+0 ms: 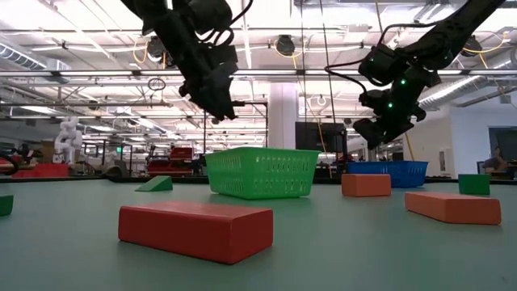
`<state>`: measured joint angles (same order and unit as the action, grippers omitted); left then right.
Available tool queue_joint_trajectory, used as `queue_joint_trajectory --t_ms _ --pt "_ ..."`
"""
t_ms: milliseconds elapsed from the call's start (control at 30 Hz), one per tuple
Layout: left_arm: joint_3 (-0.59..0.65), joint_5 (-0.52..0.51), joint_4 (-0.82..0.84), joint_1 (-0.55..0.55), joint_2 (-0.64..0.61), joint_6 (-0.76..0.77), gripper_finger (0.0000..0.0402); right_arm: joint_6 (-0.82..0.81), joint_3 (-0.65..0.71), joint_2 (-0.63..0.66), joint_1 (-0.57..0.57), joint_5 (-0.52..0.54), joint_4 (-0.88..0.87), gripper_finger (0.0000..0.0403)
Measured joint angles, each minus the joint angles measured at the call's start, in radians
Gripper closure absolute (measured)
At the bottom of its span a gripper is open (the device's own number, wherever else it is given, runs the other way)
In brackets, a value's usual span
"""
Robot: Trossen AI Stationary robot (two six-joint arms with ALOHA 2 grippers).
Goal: Sort & place blocks by color
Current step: Put the green block into the green bin
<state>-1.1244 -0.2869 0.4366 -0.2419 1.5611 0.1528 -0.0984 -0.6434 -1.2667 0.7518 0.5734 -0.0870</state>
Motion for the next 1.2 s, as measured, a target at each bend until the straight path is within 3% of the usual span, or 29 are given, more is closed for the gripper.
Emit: queue_joint_trajectory --t_ms 133,333,433,567,667,900,1200 --pt "0.000 -0.012 0.094 -0.005 -0.052 0.003 0.0172 0.030 0.000 0.000 -0.014 -0.068 0.017 0.0133" --pt "0.000 -0.019 0.285 -0.007 -0.132 0.062 0.0172 0.033 0.000 0.000 -0.067 -0.430 0.159 0.0132" --pt "0.000 -0.036 0.303 -0.007 -0.138 0.088 0.0172 0.033 0.000 0.000 -0.117 -0.548 0.206 0.0137" --pt "0.000 -0.055 0.267 -0.027 -0.137 0.033 0.0172 0.103 0.000 0.000 -0.196 -0.626 0.199 0.0139" --pt "0.000 -0.059 0.241 -0.049 -0.137 -0.001 0.0172 0.096 0.000 0.000 -0.254 -0.617 0.183 0.0140" --pt "0.000 -0.093 0.236 -0.110 -0.137 -0.006 0.0172 0.033 0.000 0.000 -0.359 -0.424 0.017 0.0140" --pt "-0.017 -0.088 0.120 -0.155 -0.137 -0.149 0.0172 -0.229 -0.189 0.027 -0.433 -0.334 -0.621 0.0140"
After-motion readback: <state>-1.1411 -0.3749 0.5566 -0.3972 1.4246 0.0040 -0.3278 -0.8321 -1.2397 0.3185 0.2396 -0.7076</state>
